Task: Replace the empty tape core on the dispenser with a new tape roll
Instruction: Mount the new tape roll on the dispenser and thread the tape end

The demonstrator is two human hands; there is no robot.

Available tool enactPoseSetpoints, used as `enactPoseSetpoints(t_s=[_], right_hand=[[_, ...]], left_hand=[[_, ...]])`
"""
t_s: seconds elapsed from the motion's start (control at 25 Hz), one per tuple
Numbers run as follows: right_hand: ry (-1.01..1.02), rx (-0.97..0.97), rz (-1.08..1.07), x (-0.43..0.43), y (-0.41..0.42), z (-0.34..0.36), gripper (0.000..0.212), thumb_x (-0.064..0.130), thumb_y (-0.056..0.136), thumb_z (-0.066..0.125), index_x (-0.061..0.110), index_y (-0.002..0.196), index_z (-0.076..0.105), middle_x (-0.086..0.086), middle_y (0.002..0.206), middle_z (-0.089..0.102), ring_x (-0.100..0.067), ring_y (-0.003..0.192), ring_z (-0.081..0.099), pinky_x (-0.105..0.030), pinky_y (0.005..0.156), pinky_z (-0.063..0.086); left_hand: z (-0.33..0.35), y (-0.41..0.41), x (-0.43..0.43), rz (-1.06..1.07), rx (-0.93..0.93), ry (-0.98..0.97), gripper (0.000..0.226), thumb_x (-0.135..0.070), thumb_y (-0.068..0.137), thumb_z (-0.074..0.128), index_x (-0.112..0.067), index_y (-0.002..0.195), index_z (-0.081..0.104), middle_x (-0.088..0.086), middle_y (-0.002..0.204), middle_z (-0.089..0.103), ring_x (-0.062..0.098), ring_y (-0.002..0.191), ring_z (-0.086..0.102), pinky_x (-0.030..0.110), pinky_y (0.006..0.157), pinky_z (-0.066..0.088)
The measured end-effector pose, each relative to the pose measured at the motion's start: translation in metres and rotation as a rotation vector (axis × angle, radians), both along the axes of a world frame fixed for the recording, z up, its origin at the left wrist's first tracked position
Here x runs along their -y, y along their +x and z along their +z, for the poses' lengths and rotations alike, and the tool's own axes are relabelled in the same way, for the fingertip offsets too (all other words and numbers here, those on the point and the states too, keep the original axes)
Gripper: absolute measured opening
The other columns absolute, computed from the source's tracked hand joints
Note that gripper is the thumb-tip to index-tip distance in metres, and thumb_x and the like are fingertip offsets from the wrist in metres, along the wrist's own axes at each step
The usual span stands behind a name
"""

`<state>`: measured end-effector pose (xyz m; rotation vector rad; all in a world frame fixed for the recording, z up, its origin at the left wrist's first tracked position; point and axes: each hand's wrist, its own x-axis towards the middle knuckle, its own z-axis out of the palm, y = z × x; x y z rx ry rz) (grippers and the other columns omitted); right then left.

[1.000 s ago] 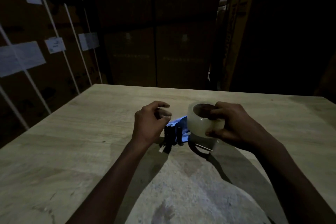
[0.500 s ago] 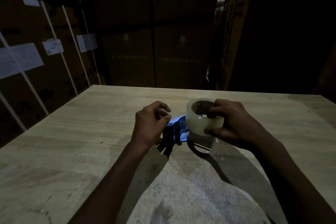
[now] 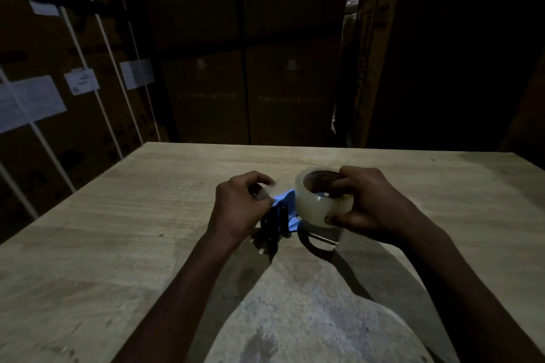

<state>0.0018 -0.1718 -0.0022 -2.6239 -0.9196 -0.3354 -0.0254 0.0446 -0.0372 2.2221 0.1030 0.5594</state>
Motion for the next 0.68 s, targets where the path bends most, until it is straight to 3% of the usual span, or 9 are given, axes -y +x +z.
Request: enactPoseSetpoints(t_s=[0.16, 0.32, 0.52, 0.68], right_hand=[[0.017, 0.007, 0.026, -0.002, 0.0, 0.0, 0.035, 0.037, 0.067, 0.077, 0.019, 0.096, 0.07, 0.004, 0.093, 0.05, -0.017, 0.087, 0.052, -0.035, 0.074, 0.048], [0.026, 0.01, 0.023, -0.001, 0.001, -0.001, 0.034, 0.034, 0.069, 0.077, 0.018, 0.098, 0.07, 0.004, 0.096, 0.051, -0.015, 0.089, 0.05, -0.032, 0.074, 0.046], [0.01, 0.013, 0.016, -0.002, 0.0, -0.001, 0.033, 0.034, 0.07, 0.076, 0.019, 0.098, 0.07, 0.001, 0.097, 0.053, -0.017, 0.09, 0.05, -0.032, 0.075, 0.045], [0.016, 0.02, 0.025, -0.003, -0.001, -0.002, 0.035, 0.033, 0.069, 0.076, 0.019, 0.101, 0.07, 0.003, 0.096, 0.051, -0.014, 0.088, 0.046, -0.028, 0.074, 0.04]], left_hand=[[-0.003, 0.0, 0.001, 0.03, 0.004, 0.095, 0.02, -0.012, 0.076, 0.074, -0.02, 0.094, 0.073, 0.001, 0.089, 0.071, 0.01, 0.082, 0.065, 0.023, 0.07, 0.053], [-0.006, 0.001, 0.004, 0.075, 0.025, 0.099, 0.008, -0.012, 0.076, 0.074, -0.018, 0.082, 0.071, 0.0, 0.099, 0.06, 0.011, 0.093, 0.057, 0.015, 0.07, 0.044], [-0.006, 0.002, 0.008, 0.083, 0.031, 0.111, 0.004, -0.017, 0.08, 0.071, -0.018, 0.083, 0.073, -0.003, 0.076, 0.068, 0.006, 0.07, 0.061, 0.011, 0.056, 0.042], [-0.006, 0.001, 0.01, 0.07, 0.027, 0.119, 0.005, -0.017, 0.08, 0.072, -0.017, 0.084, 0.073, -0.001, 0.076, 0.068, 0.009, 0.07, 0.062, 0.014, 0.057, 0.044]])
